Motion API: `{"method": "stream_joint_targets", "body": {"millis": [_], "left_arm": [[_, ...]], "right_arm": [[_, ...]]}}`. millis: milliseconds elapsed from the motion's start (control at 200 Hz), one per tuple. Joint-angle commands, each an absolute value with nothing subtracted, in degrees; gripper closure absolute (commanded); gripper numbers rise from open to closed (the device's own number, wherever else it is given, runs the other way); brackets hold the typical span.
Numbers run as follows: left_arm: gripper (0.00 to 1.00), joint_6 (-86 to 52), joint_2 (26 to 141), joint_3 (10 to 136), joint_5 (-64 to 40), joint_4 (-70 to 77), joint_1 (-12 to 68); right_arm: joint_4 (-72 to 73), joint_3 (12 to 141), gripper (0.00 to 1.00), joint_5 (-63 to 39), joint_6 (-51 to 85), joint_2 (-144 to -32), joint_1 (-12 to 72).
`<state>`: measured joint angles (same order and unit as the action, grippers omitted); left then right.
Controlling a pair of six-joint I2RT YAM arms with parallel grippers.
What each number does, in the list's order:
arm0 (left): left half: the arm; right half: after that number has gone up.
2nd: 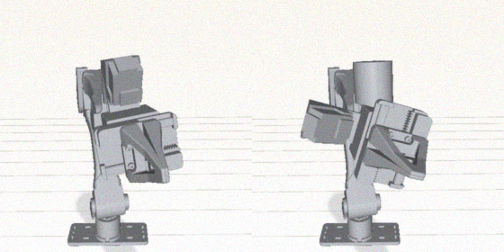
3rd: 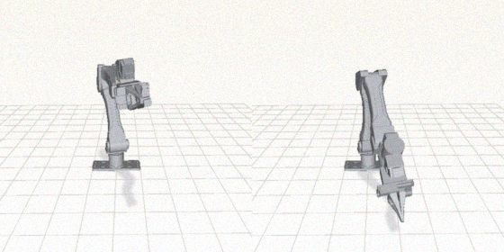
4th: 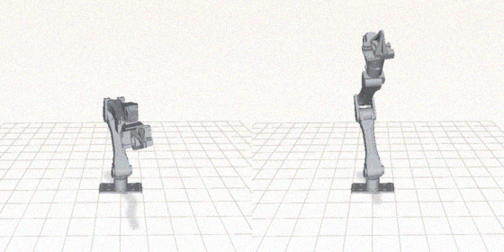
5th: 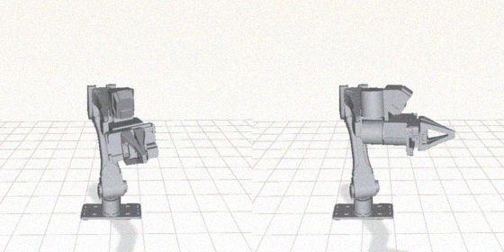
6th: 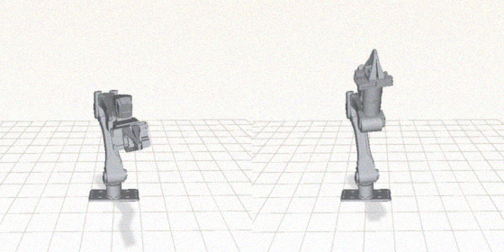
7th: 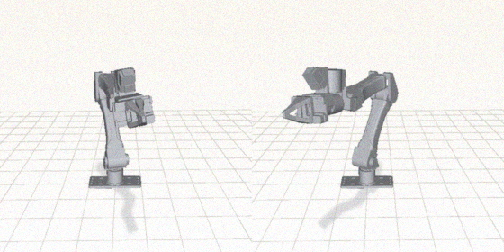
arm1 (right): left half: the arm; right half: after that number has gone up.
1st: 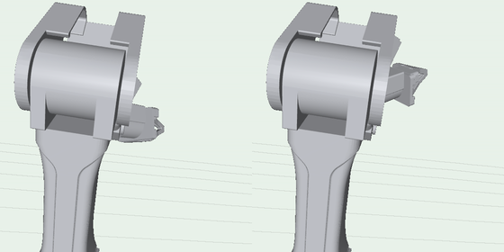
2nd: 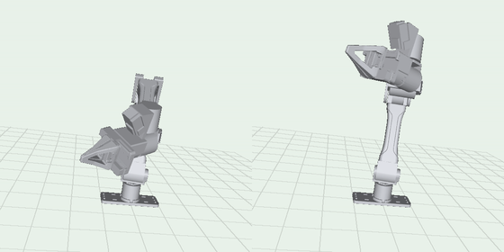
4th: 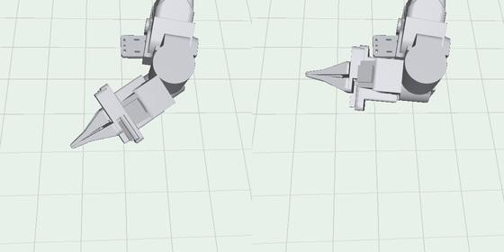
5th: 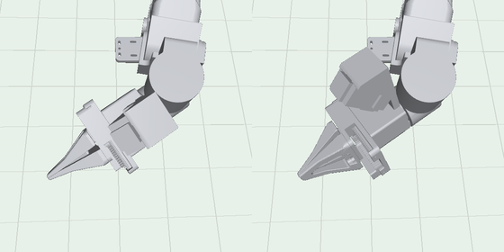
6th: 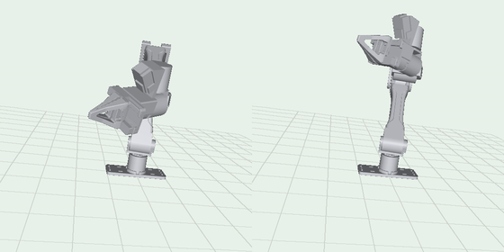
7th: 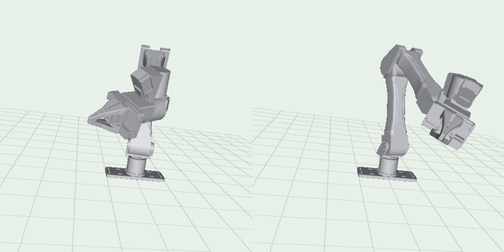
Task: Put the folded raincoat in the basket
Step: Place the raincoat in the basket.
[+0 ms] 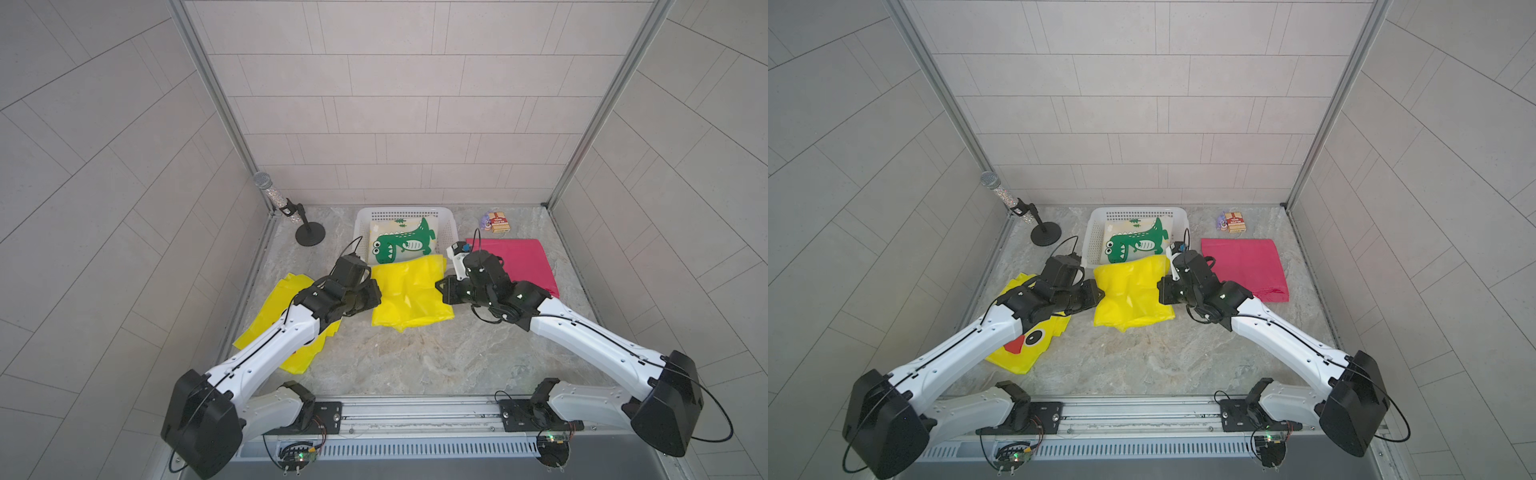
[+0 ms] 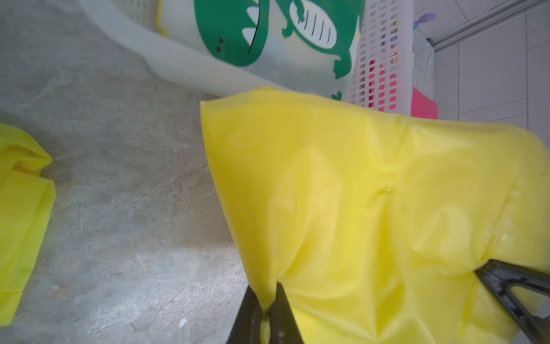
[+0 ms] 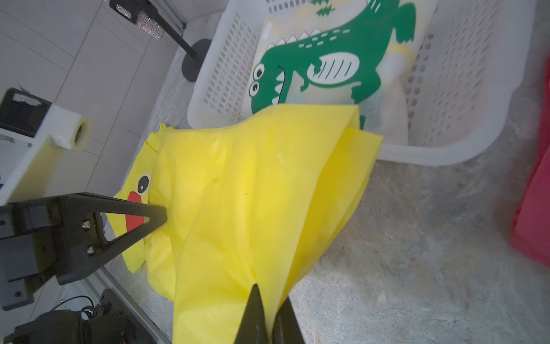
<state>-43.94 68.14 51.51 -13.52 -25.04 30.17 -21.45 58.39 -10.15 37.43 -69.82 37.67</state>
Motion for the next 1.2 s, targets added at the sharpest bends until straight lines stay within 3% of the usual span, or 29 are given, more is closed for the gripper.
{"method": "stream_joint_targets", "body": {"millis": [0, 520, 840, 1196], "left_arm": [[1.0, -40.2, 71.8, 57.2, -14.3, -26.4, 27.6], [1.0, -33.0, 96.5, 88.1, -19.2, -31.4, 19.4], [1.0, -32.2, 110.2, 99.0, -21.9, -30.4, 15.6], [1.0, -30.6, 123.0, 109.0, -21.5, -29.8, 14.9]], "right_arm": [[-25.7, 63.5, 1.0, -11.5, 35.1, -73.0, 34.9], [-23.4, 84.4, 1.0, -22.4, 33.4, -95.2, 22.9], [-22.0, 98.4, 1.0, -27.5, 33.6, -112.0, 19.1], [-17.5, 102.3, 1.0, -29.0, 35.2, -121.6, 17.5]]}}
